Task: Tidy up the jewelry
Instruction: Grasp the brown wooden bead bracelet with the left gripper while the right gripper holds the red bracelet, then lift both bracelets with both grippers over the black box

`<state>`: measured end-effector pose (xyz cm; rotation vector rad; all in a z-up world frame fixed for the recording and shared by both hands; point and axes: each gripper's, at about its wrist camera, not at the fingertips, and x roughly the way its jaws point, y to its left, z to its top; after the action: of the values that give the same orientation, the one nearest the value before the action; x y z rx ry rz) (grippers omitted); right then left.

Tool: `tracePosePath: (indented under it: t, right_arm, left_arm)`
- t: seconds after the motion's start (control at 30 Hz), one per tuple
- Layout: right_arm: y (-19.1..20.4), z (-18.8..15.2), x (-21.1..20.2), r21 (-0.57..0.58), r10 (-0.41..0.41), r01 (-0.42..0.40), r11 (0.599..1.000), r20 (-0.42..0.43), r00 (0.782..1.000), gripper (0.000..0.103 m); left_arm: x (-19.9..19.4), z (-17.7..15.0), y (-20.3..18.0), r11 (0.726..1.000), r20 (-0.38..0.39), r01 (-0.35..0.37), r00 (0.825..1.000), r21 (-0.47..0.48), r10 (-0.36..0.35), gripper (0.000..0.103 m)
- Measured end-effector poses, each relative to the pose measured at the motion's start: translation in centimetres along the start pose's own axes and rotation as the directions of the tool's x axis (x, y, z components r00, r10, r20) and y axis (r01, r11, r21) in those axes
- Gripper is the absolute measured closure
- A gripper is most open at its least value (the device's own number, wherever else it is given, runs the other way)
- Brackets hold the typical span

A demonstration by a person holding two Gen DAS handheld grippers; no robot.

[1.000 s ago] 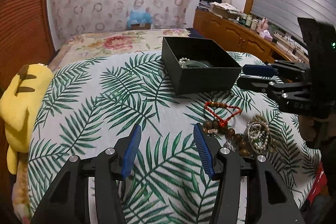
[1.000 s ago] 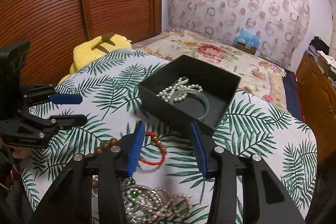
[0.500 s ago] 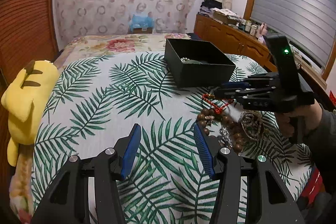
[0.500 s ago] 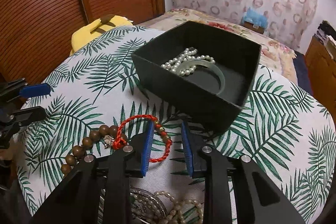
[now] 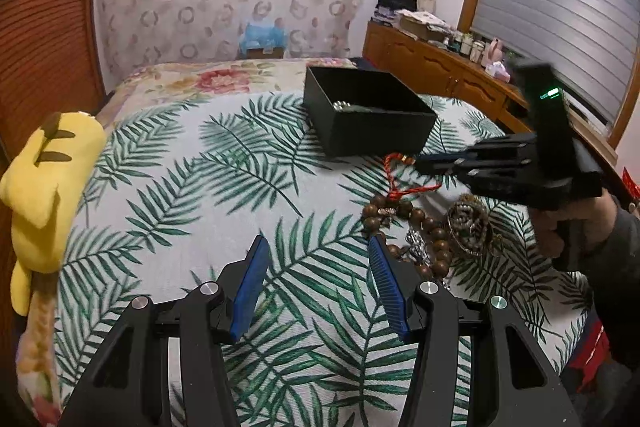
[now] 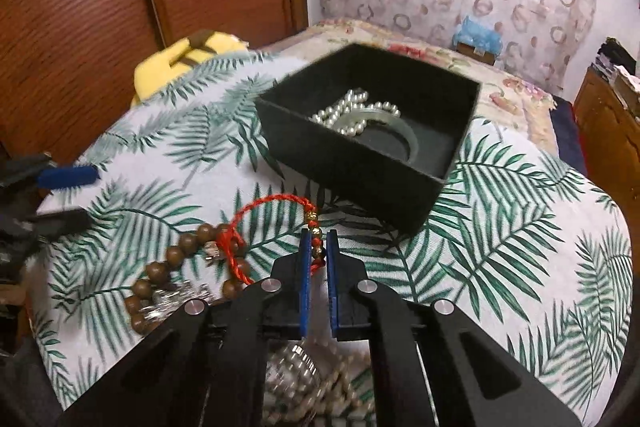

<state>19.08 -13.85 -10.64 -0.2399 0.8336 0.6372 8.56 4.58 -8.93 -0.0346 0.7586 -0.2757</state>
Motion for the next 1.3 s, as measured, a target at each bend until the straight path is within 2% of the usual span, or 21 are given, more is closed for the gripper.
tracePosePath:
  t: [0.23,0.57,0.73,1.03,1.1,1.13,1.17,1.3]
  right_arm:
    - [0.9,-0.9,-3.6,-0.007,-0.014,0.014,1.0,0.079,0.997,0.095]
    - [-0.4,-2.2,-5.7,0.036,-0.039,0.034,0.999,0.12,0.992,0.095]
    - [-0.7,-2.6,-5.8,0.052,-0.04,0.034,0.998,0.126,0.991,0.095]
    - [-0.3,-3.1,-5.5,0.048,-0.026,0.02,0.999,0.125,0.992,0.095]
    - [-0.3,-3.2,-5.3,0.048,-0.024,0.019,0.999,0.121,0.992,0.095]
    - [-0.2,-3.2,-5.3,0.048,-0.024,0.019,0.999,0.12,0.993,0.095]
    - [-0.2,-3.3,-5.3,0.047,-0.024,0.018,0.999,0.119,0.993,0.095]
    - [-0.2,-3.3,-5.3,0.049,-0.024,0.018,0.999,0.125,0.992,0.095]
  left_arm:
    - [1.9,0.3,-1.9,0.999,-0.028,-0.006,1.0,0.049,0.007,0.053]
    - [5.7,1.6,-3.5,0.996,-0.096,0.025,0.995,0.087,-0.017,0.054]
    - [7.1,1.6,-3.5,0.996,-0.136,0.03,0.991,0.085,-0.018,0.07]
    - [7.6,2.0,-4.5,0.986,-0.144,-0.04,0.988,0.162,0.063,0.072]
    - [7.5,1.9,-4.5,0.986,-0.144,-0.036,0.988,0.163,0.06,0.077]
    - [7.5,1.9,-4.5,0.986,-0.143,-0.03,0.988,0.165,0.054,0.087]
    - [7.5,1.9,-4.5,0.986,-0.145,-0.023,0.988,0.164,0.047,0.09]
    - [6.8,2.2,-4.3,0.991,-0.128,-0.005,0.991,0.137,0.023,0.091]
